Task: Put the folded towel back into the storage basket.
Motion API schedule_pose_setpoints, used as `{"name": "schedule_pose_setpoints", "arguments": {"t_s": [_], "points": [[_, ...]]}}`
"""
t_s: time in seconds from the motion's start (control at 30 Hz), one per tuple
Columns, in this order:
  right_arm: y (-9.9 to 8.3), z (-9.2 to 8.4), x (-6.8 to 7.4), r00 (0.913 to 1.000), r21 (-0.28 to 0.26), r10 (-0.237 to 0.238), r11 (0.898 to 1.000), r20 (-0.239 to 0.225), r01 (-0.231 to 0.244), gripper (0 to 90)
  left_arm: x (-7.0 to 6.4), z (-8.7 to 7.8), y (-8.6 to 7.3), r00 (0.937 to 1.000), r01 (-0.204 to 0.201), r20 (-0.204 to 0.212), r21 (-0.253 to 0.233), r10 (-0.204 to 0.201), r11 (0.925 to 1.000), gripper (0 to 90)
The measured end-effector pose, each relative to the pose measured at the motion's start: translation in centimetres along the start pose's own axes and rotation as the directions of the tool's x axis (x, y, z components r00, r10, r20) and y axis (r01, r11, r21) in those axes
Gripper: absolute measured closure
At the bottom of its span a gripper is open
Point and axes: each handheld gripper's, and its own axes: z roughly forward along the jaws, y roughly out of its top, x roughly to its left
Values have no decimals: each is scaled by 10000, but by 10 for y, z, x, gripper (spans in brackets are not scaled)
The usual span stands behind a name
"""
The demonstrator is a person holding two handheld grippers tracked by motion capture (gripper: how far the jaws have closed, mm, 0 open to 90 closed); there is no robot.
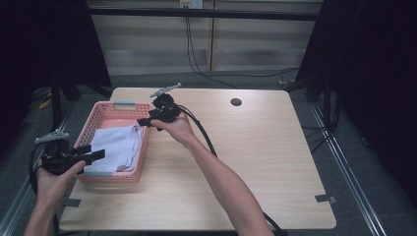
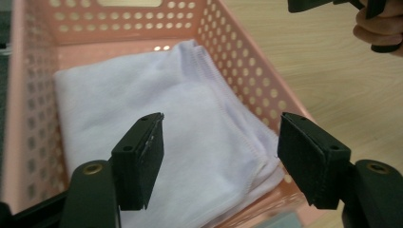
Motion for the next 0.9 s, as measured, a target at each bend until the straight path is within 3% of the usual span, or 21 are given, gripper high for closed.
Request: {"name": "schedule_pose_setpoints", "arguments": {"t_s": [0.1,0.13,0.17,0.23,0.27,0.33,0.4,0.43,0.47,0.53,0.6,0.63,0.77,0.8,0.87,0.9], "points": [[-7,-18,-2,9999,-207,-17,9998,139,19,359,-12,8,4,9996,-113,272,-106,116,9999,371],[-7,-18,-2,9999,-207,-17,9998,139,19,359,-12,8,4,9996,-113,272,-106,116,9999,371],[-12,-28,-4,9996,-260,-52,9996,271,59,359,-21,12,6,9994,-166,315,-162,171,9997,361],[-18,-39,-7,9995,-350,-59,9994,313,69,360,-26,13,7,9989,-295,370,-139,300,9995,346],[-22,-45,-8,9995,-387,-65,9992,303,76,361,-38,16,8,9978,-469,459,-172,476,9988,346],[-25,-51,-8,9992,-400,-112,9991,377,127,363,-45,17,9,9975,-509,474,-206,518,9985,338],[-36,-70,-9,9991,-595,-67,9982,423,92,361,-65,19,11,9951,-868,459,-239,878,9959,335],[-36,-70,-9,9991,-595,-67,9982,423,92,361,-65,19,11,9951,-868,459,-239,878,9959,333],[-44,-83,-9,9984,-703,-120,9974,556,159,354,-79,23,12,9931,-948,672,-234,962,9952,334],[-52,-97,-10,9976,-748,-122,9970,685,173,353,-90,29,12,9897,-1166,818,-172,1177,9930,334],[-56,-104,-10,9971,-740,-91,9971,757,147,352,-95,33,12,9890,-1174,888,-167,1184,9929,336],[-64,-118,-10,9961,-794,-118,9967,877,187,352,-99,37,11,9886,-1231,860,-143,1239,9923,341],[-81,-149,-11,9946,-1027,49,9947,1041,59,352,-118,59,7,9876,-1265,898,-314,1288,9915,351],[-81,-149,-11,9946,-1027,49,9947,1041,59,352,-118,59,7,9876,-1265,898,-314,1288,9915,352],[-97,-173,-12,9902,-1042,145,9946,1389,0,352,-130,69,6,9829,-1459,1086,-332,1487,9887,344],[-97,-173,-12,9902,-1042,145,9946,1389,0,352,-130,69,6,9829,-1459,1086,-332,1487,9887,342]]}}
